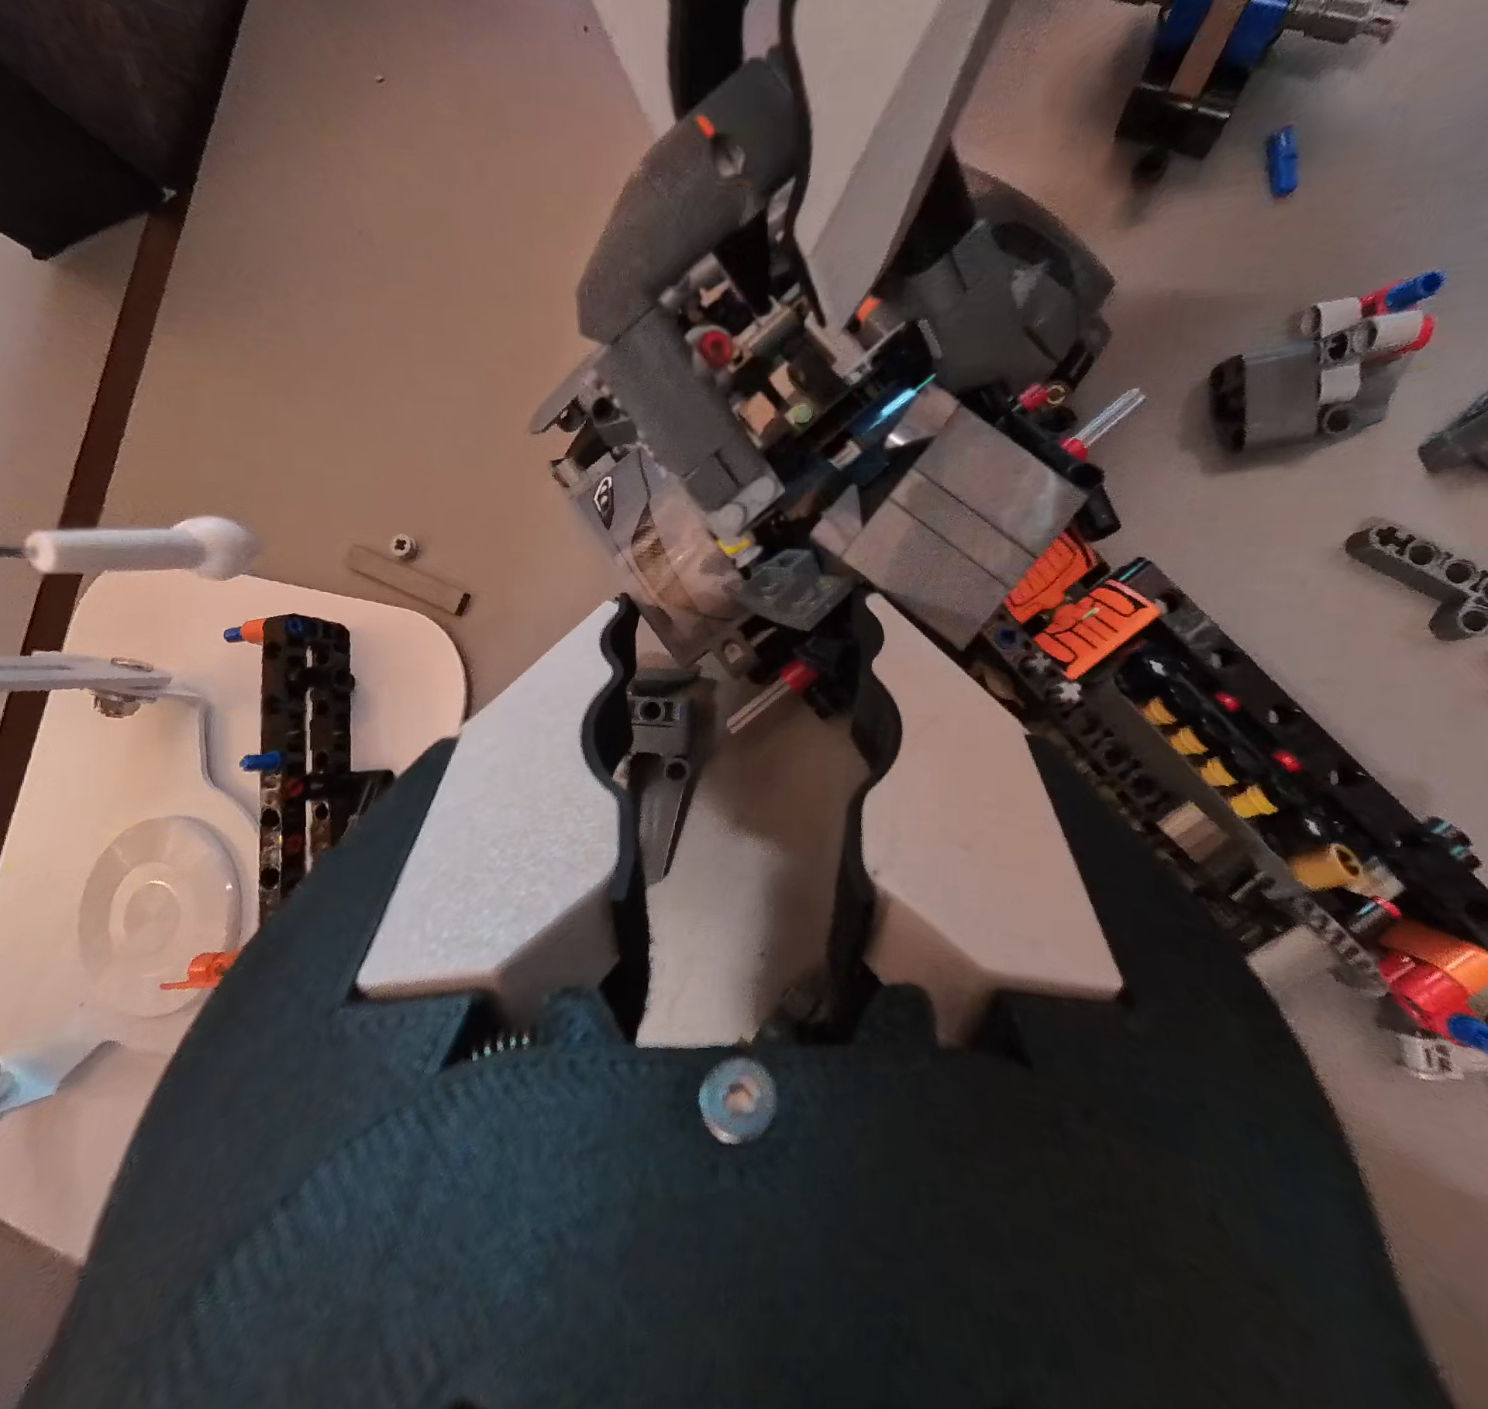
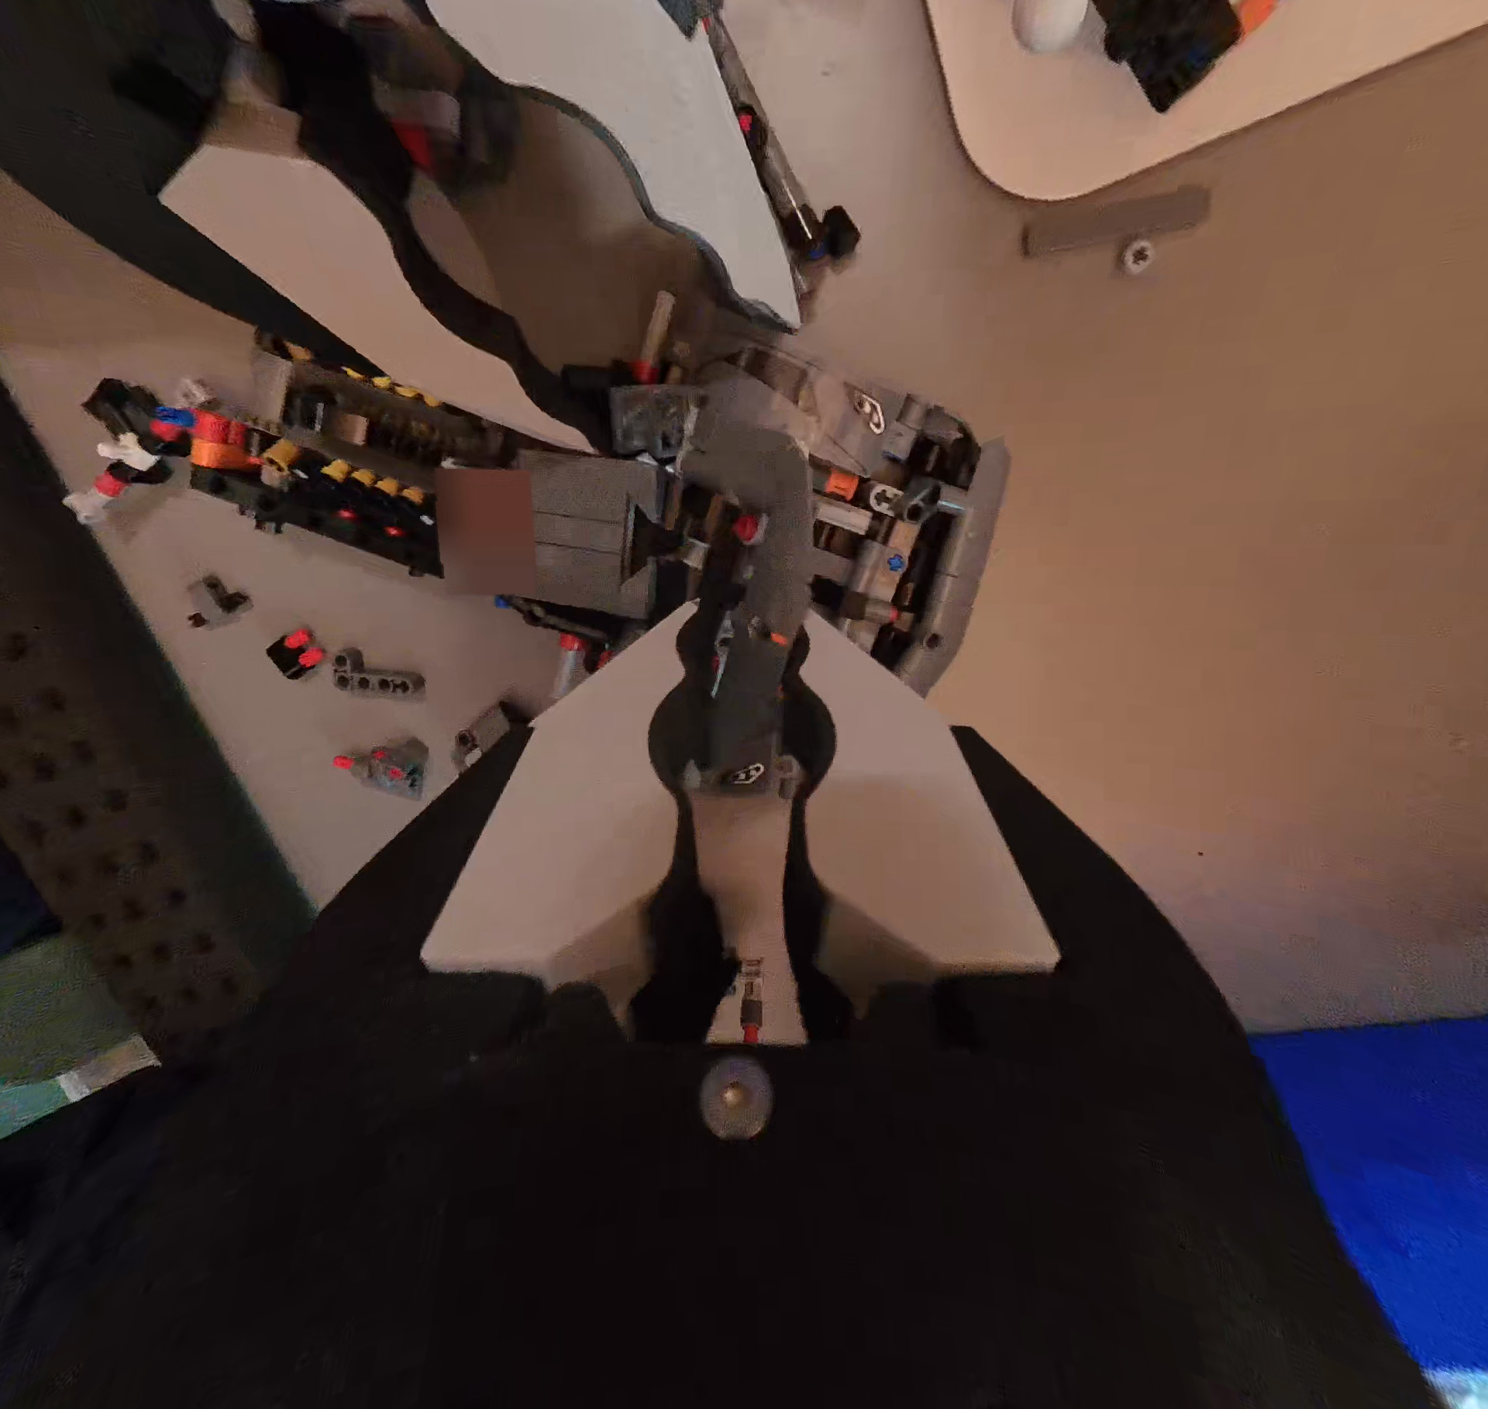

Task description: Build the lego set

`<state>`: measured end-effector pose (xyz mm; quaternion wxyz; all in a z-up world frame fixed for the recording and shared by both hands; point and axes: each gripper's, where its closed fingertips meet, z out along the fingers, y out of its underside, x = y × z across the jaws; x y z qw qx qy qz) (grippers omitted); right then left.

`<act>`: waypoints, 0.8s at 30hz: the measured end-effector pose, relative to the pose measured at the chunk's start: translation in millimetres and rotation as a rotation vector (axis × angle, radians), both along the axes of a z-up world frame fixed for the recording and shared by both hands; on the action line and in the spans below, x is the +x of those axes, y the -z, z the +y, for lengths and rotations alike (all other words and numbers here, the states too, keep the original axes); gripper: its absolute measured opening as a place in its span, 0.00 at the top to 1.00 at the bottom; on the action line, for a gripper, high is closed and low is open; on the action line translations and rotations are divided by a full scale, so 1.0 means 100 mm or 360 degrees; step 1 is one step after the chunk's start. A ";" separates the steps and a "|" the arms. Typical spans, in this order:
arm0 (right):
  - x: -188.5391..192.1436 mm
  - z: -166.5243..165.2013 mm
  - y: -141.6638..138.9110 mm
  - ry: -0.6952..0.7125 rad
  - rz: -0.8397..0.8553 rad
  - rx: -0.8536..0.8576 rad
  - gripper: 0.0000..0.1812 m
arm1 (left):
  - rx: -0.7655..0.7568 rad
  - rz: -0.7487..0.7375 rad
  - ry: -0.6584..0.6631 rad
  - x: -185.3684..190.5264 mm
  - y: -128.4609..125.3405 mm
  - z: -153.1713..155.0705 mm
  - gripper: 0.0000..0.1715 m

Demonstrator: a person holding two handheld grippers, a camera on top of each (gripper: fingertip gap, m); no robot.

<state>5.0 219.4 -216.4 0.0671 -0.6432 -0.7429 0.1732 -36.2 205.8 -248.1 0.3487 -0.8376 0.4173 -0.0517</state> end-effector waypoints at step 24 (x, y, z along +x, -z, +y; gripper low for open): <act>0.00 0.20 0.03 0.0213 0.0014 -0.0037 0.99 | 0.0157 0.0003 -0.0034 -0.08 -0.56 -0.13 0.78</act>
